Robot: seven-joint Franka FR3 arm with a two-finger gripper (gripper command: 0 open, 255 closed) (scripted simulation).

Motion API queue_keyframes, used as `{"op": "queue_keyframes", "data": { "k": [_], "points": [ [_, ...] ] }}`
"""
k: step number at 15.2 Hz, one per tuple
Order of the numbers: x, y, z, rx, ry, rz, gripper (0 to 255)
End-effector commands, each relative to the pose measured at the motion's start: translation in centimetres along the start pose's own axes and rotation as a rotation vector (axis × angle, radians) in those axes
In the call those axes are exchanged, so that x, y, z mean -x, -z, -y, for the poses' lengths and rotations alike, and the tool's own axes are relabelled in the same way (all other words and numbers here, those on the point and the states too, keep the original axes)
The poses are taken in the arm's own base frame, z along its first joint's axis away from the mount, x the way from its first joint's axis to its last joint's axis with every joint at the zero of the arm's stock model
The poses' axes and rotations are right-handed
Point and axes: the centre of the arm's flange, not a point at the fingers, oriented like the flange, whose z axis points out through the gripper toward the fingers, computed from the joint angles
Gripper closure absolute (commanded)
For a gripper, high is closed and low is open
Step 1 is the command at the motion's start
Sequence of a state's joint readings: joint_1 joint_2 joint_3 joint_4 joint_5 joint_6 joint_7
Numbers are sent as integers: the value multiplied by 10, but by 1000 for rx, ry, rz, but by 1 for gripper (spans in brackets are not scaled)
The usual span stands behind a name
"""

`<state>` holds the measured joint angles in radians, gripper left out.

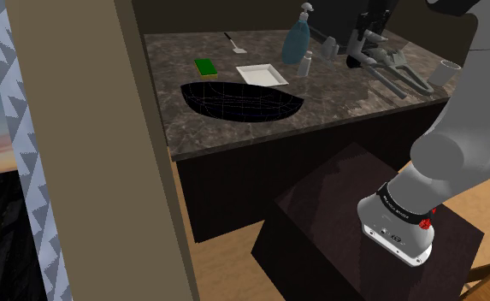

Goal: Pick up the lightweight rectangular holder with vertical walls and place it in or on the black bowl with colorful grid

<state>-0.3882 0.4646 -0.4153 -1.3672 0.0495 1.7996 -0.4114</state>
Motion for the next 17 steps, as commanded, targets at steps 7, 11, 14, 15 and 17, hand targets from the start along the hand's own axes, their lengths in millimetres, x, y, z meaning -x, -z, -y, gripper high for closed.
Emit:
{"op": "queue_keyframes", "data": {
  "k": [7, 11, 14, 15, 17],
  "points": [
    [3, 44, -5, 0, 0, 0, 255],
    [4, 61, -7, 0, 0, 0, 255],
    [15, 68, 31, 0, 0, 0, 255],
    [18, 70, 43, 0, 0, 0, 255],
    [25, 74, 68, 0, 0, 0, 255]
  ]
}}
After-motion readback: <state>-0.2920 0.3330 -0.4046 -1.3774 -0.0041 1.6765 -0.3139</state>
